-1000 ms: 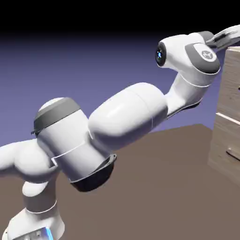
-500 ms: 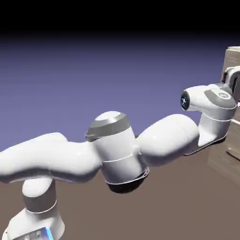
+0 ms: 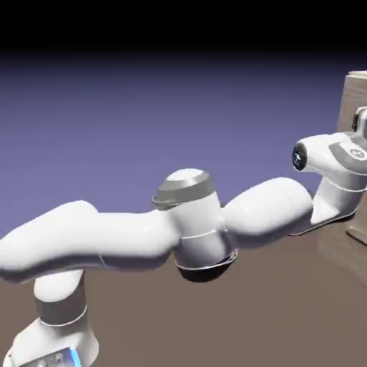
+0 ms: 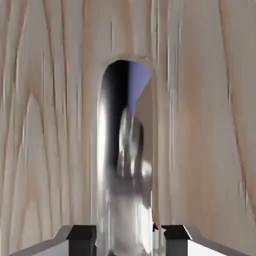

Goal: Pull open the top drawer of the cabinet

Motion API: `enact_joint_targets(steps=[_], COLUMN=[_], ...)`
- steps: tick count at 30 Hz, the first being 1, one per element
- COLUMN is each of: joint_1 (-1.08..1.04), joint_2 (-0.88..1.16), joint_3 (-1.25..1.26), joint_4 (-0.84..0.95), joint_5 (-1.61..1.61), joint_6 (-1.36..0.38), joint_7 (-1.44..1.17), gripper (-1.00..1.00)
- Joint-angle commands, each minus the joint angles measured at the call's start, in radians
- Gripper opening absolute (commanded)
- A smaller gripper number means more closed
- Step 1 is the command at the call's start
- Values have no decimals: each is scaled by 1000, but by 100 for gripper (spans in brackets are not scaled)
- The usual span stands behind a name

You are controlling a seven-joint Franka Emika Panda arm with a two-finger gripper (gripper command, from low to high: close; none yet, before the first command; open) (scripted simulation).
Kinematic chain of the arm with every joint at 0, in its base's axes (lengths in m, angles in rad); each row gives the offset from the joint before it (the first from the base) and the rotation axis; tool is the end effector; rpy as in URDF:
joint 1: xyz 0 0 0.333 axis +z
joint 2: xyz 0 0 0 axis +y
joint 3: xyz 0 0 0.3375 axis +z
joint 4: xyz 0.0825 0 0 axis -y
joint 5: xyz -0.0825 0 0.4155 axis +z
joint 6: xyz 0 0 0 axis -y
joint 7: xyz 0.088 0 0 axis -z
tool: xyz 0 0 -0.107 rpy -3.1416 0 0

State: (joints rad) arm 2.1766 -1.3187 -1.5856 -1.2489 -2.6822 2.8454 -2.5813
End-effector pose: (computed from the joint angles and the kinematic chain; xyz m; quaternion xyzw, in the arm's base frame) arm 0.7800 -0.0946 0.4827 -0.2709 0.6530 -0.2704 0.6534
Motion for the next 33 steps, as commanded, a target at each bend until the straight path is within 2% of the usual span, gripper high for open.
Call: enact_joint_targets(steps=[1,19,32,33], joint_1=[-24,-496,-899,-899], joint_2=[2,25,-3,-3], joint_3=[8,162,310,310], joint_4=[-36,-689,-1126,-1126], joint_5=[-11,-88,-46,-46], joint_6=[-13,-206,-255,-255], joint_7=[12,156,190,190], gripper=[-100,-100,-100,100])
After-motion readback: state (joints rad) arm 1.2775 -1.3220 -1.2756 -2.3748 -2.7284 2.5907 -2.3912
